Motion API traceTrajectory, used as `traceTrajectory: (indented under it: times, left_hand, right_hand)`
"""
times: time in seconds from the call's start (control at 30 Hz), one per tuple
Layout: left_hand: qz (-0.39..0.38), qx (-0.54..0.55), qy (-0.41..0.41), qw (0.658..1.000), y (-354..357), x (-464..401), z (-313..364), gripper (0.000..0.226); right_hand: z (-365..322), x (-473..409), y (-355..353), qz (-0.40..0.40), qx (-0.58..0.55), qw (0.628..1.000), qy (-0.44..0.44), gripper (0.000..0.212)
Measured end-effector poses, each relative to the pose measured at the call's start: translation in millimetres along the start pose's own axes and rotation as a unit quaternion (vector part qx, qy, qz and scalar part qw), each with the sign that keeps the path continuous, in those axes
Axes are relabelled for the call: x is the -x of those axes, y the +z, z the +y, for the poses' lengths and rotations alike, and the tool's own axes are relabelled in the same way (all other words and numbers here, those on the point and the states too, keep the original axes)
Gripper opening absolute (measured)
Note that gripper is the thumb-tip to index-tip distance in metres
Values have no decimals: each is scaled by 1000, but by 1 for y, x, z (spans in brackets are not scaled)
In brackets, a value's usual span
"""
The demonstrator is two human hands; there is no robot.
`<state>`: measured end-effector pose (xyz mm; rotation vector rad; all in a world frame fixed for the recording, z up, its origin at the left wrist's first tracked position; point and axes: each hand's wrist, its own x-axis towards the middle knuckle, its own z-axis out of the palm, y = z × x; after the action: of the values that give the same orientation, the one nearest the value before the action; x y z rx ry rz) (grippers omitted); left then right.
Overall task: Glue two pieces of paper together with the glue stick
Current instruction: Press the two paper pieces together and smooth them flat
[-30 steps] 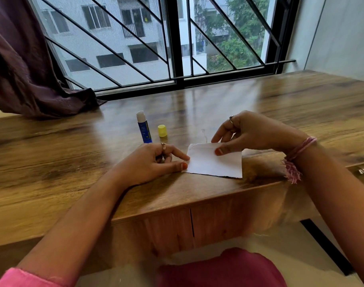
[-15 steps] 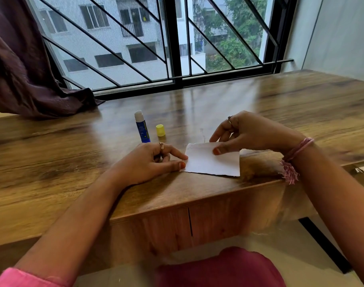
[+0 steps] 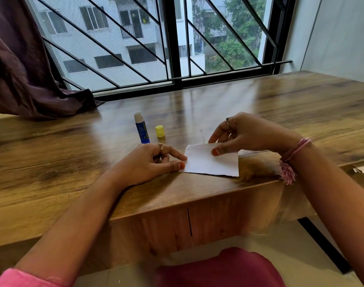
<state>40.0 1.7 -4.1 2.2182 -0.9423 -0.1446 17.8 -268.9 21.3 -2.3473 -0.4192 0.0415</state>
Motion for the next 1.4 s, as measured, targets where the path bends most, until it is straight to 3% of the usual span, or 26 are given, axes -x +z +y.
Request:
traceTrajectory:
  times: [0.43,1.0,1.4]
  left_hand:
    - [4,-2,0,1000,0,0,0,30]
    - [6,-2,-1,1000,1,0,2,28]
    - [7,11,-2,1000,2,0,2,31]
  right_hand:
    - [-7,1,1,19,66,998,-1,24]
    - [-20,5,3,19,154,988,-13,39]
    - [-17,8,4,31,116,993,-11,35]
